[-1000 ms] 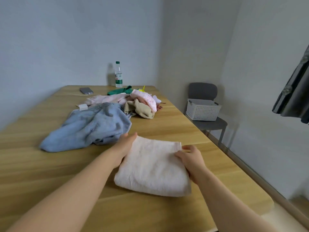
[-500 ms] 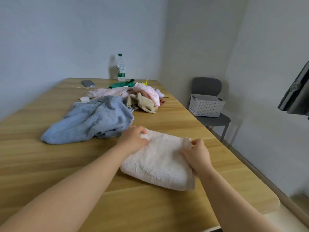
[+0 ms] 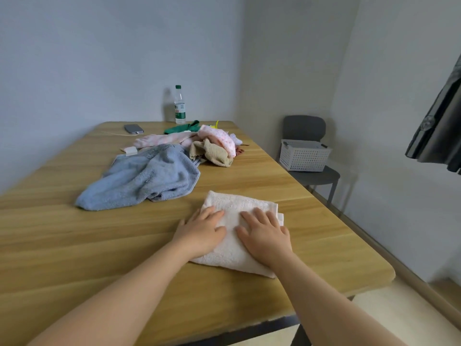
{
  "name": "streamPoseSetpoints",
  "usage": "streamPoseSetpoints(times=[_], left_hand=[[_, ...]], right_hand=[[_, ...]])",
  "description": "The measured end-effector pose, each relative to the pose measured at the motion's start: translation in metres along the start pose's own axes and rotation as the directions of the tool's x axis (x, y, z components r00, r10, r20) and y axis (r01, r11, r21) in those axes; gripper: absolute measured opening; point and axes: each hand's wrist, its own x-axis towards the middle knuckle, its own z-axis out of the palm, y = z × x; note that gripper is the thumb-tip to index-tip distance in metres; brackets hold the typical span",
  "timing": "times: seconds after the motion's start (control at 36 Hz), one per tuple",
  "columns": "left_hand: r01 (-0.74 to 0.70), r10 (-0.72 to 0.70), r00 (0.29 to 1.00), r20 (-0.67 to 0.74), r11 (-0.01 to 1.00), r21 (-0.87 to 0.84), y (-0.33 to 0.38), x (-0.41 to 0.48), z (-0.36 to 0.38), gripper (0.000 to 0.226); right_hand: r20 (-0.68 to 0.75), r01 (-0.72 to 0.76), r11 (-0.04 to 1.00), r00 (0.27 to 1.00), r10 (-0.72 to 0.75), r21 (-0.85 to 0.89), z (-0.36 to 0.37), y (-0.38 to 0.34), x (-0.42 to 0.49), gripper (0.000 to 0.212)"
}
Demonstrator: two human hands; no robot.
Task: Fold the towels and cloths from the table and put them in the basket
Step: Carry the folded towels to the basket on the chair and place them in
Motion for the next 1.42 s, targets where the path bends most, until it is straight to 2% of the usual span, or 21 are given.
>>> streamPoseSetpoints(times=[0.25, 0.5, 0.89, 1.06, 1.22, 1.33, 1.42], left_hand=[[-0.001, 0.001, 1.0, -0.015, 1.0, -0.02, 0.025, -0.034, 0.011, 0.052], [0.01, -0.027, 0.995, -0.092, 0.984, -0.178, 0.039, -0.035, 0.024, 0.049], [-0.01, -0.025, 0.99, -0.141, 0.971, -0.241, 0.065, 0.099, 0.022, 0.046], [0.026, -0.063, 0.985, -0.163, 0.975, -0.222, 0.074, 0.15, 0.014, 0.046], [0.162, -0.206, 0.974, -0.099, 0.929, -0.333, 0.079, 0.143, 0.004, 0.041], [0.214, -0.223, 0.974, 0.027, 0.884, -0.415, 0.076, 0.129, -0.009, 0.041], [0.26, -0.202, 0.965, 0.166, 0.811, -0.524, 0.074, 0.122, -0.024, 0.036]], right_hand=[[0.039, -0.002, 1.0, 0.999, 0.002, 0.0, -0.01, 0.019, -0.039, 0.047], [0.043, -0.098, 0.994, 0.994, 0.096, 0.045, -0.015, 0.045, -0.045, 0.055], [-0.062, -0.096, 0.992, 0.993, 0.101, 0.082, -0.028, 0.1, 0.08, 0.054], [-0.035, -0.09, 0.992, 0.995, 0.094, 0.091, -0.038, 0.117, 0.134, 0.053], [-0.015, -0.162, 0.973, 0.986, 0.167, 0.165, -0.049, 0.109, 0.128, 0.054], [0.023, -0.308, 0.928, 0.95, 0.31, 0.211, -0.055, 0.096, 0.101, 0.054], [0.038, -0.433, 0.868, 0.898, 0.438, 0.244, -0.059, 0.085, 0.083, 0.059]])
